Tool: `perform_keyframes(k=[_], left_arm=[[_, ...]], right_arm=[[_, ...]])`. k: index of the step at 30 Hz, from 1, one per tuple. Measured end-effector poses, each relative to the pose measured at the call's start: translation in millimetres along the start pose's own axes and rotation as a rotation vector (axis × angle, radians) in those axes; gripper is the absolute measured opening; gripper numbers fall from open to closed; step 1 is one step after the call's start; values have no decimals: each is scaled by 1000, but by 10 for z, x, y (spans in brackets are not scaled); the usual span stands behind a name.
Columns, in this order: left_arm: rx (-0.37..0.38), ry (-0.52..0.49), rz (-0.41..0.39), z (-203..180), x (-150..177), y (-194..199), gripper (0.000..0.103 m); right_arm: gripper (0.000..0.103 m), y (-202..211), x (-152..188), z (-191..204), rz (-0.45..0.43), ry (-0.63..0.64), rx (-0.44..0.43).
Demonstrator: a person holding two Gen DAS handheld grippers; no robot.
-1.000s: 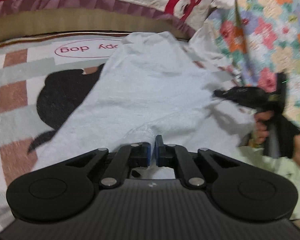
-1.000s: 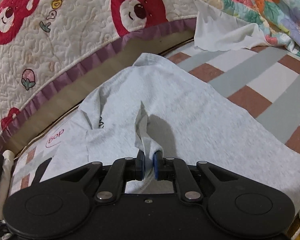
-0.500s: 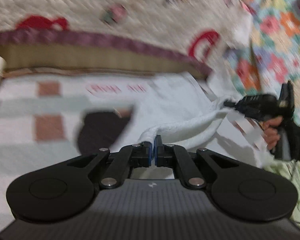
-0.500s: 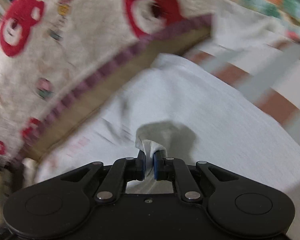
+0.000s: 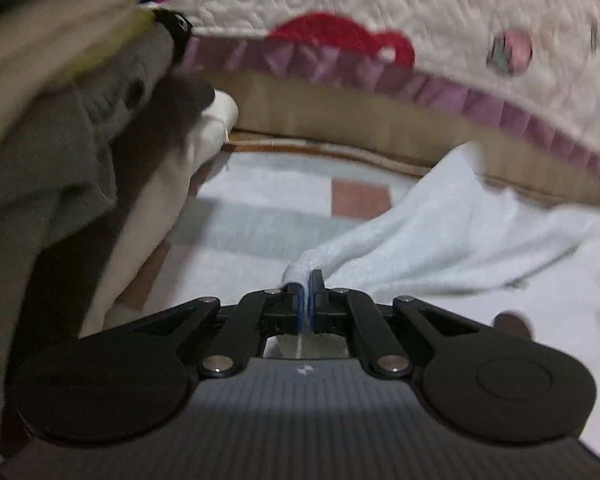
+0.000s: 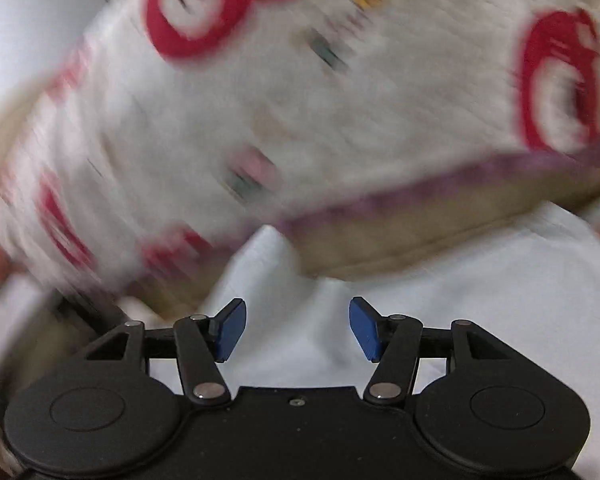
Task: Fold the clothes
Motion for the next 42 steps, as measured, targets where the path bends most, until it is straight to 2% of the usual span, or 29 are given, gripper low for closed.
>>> perform_keyframes(k=[5,8,9,10,11,13,17,20,23,25,27,30,34,37,38,40,41,42], left_arm=[[21,70,96,89,73,-209,4],[68,69,139,135,132,-161,6],[88,68,151,157,150,-109,11],[93,74,162,189,185,-47,16],[95,81,174,220,226,17,28],[91,88,216,258,351,138,40],[131,55,310,291,620,369,44],[113,5,340,312,782,549,49],[95,-45,369,333,943,728,49],[90,-69,392,353,1042,837,53],[121,-40,437,407,1094,886,59],[188,46,503,510,1157,915,64],[217,193,589,641,1224,916,67],[244,266,642,691,1280,921,68],[257,282,654,704,1294,925,68],[297,324,671,725,1325,931,65],[310,362,678,743,1347,925,63],[310,421,685,776,1378,929,59]], right_arm=[[62,414,542,-601,131,-65,223],[62,776,732,-830,132,-123,325],[62,902,783,-885,124,-143,358],[62,1037,827,-933,112,-174,380],[62,1182,877,-980,94,-211,390],[62,1464,974,-1055,62,-276,409],[62,1925,1135,-1010,34,-306,455],[62,2199,1240,-976,33,-320,513],[62,2329,1354,-1029,50,-360,573],[63,2360,1434,-1109,60,-422,647],[63,2371,1495,-1167,55,-462,688],[63,2314,1508,-1201,59,-454,691],[65,2215,1489,-1207,87,-420,693],[65,2224,1503,-1281,81,-506,669],[64,2248,1516,-1293,65,-583,627],[63,2311,1564,-1275,-12,-809,429],[62,2303,1579,-1248,-47,-873,319],[61,2271,1571,-1221,-41,-879,290]])
Point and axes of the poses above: each gripper's, at about its wrist camera, not at the fingertips, and y roughly against the way its jaws point, z to its left, x to its underside, the point moved 1 cm from there along -y, roughly the way its jaws point, and after that the axes turned 14 degrees about -x, right-handed, at the moved point
